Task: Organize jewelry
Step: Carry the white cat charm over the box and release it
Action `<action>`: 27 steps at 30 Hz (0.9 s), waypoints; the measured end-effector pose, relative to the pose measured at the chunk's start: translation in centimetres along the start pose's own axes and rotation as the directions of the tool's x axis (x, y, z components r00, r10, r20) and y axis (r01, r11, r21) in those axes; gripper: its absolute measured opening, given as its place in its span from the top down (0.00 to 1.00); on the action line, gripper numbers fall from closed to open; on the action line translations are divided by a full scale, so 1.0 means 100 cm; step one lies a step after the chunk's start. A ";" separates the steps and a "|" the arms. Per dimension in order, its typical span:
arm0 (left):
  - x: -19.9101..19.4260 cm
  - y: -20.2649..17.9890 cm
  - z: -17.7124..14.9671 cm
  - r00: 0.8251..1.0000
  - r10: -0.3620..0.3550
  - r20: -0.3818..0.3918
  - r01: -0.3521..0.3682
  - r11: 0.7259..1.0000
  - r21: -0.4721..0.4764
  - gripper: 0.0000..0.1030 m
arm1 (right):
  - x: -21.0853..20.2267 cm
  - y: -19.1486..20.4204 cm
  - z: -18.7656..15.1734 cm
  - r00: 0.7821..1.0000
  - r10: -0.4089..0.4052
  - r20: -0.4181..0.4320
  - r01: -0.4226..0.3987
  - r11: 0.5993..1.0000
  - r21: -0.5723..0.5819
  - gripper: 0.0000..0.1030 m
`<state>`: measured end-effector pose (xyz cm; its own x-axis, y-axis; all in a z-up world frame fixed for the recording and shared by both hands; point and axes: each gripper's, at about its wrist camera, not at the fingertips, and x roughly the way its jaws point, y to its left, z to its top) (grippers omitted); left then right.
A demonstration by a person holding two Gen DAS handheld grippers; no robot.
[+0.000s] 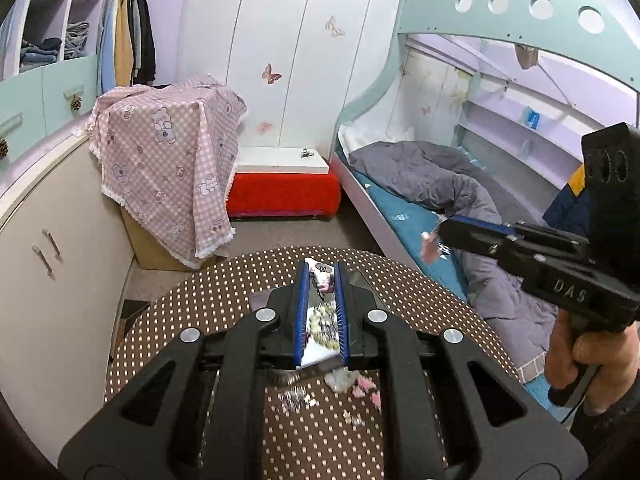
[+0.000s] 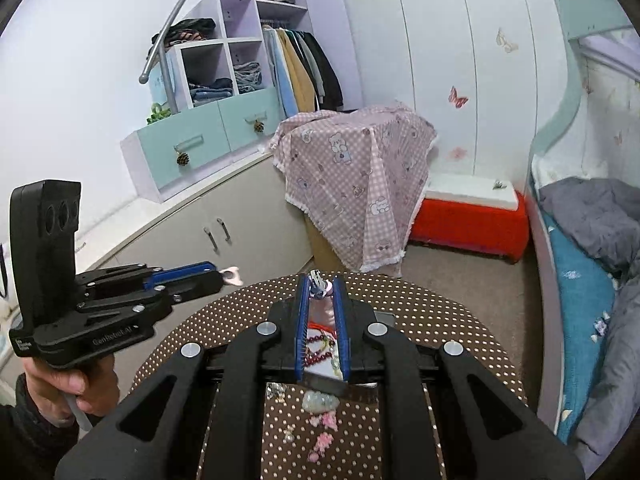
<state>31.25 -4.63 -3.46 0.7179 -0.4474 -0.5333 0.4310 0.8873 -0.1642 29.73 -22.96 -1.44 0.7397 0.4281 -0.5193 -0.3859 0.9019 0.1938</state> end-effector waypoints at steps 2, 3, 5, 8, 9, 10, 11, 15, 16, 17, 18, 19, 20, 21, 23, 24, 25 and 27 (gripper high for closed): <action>0.007 0.000 0.006 1.000 -0.002 -0.009 0.002 1.000 -0.001 0.87 | 0.012 -0.005 0.003 1.000 0.012 -0.024 -0.011 1.000 0.015 0.90; 0.012 0.000 0.008 1.000 0.003 -0.015 -0.003 1.000 0.002 0.87 | 0.015 -0.005 0.004 0.999 0.014 -0.029 -0.014 1.000 0.018 0.90; 0.019 -0.001 0.010 1.000 0.005 -0.031 -0.005 1.000 0.005 0.87 | 0.027 -0.008 0.005 0.998 0.024 -0.050 -0.022 0.999 0.025 0.90; 0.034 -0.001 0.010 0.997 0.017 -0.077 -0.016 1.000 0.013 0.85 | 0.043 -0.012 0.002 0.996 0.022 -0.086 -0.018 0.999 0.038 0.89; 0.040 0.001 0.010 0.995 0.033 -0.097 -0.032 0.999 0.013 0.57 | 0.047 -0.014 0.002 0.996 0.017 -0.092 -0.013 0.999 0.047 0.86; 0.042 0.003 0.009 0.993 0.068 -0.101 -0.067 0.998 0.005 0.10 | 0.051 -0.019 0.000 0.995 0.010 -0.101 -0.003 0.998 0.068 0.72; 0.040 0.007 0.008 0.994 0.089 -0.064 -0.090 0.996 -0.007 0.05 | 0.054 -0.024 -0.002 0.995 -0.001 -0.103 0.011 0.995 0.095 0.61; 0.031 0.016 0.007 0.989 0.142 -0.045 -0.144 0.989 -0.042 0.05 | 0.045 -0.040 -0.009 0.999 -0.017 -0.048 0.025 0.986 0.165 0.15; 0.026 0.019 0.006 0.986 0.164 -0.030 -0.165 0.985 -0.050 0.05 | 0.041 -0.043 -0.010 0.999 -0.022 -0.034 0.027 0.984 0.175 0.08; 0.021 0.020 0.004 0.984 0.174 -0.021 -0.175 0.983 -0.057 0.05 | 0.038 -0.044 -0.010 0.999 -0.025 -0.022 0.028 0.983 0.181 0.07; 0.017 0.019 0.004 0.983 0.182 -0.016 -0.183 0.981 -0.062 0.05 | 0.032 -0.046 -0.012 1.000 -0.020 -0.009 0.021 0.982 0.190 0.08; 0.009 0.020 0.001 0.980 0.199 -0.007 -0.199 0.978 -0.070 0.05 | 0.028 -0.047 -0.013 1.000 -0.011 -0.002 0.011 0.981 0.191 0.08; 0.005 0.020 0.000 0.978 0.208 0.000 -0.208 0.975 -0.072 0.05 | 0.023 -0.047 -0.014 1.000 -0.003 0.007 0.001 0.982 0.190 0.08; 0.000 0.019 -0.003 0.976 0.220 0.007 -0.218 0.973 -0.075 0.05 | 0.019 -0.048 -0.015 1.000 0.000 0.013 -0.003 0.982 0.189 0.07; -0.016 0.018 -0.012 0.966 0.256 0.027 -0.253 0.964 -0.085 0.05 | 0.006 -0.046 -0.020 1.000 0.013 0.021 -0.017 0.983 0.185 0.07; -0.020 0.016 -0.015 0.962 0.269 0.033 -0.266 0.960 -0.090 0.05 | 0.002 -0.047 -0.021 1.000 0.019 0.020 -0.023 0.983 0.183 0.07; -0.027 0.015 -0.020 0.957 0.287 0.039 -0.283 0.954 -0.096 0.05 | -0.002 -0.046 -0.022 1.000 0.025 0.017 -0.028 0.983 0.181 0.07; -0.035 0.015 -0.029 0.946 0.320 0.045 -0.313 0.943 -0.113 0.05 | -0.016 -0.045 -0.028 1.000 0.015 0.017 -0.018 0.982 0.190 0.07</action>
<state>27.82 -1.37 -4.19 0.8421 -0.1447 -0.5196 0.1199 0.9895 -0.0812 28.77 -27.86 -3.81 0.7432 0.4426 -0.5018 -0.2875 0.8884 0.3578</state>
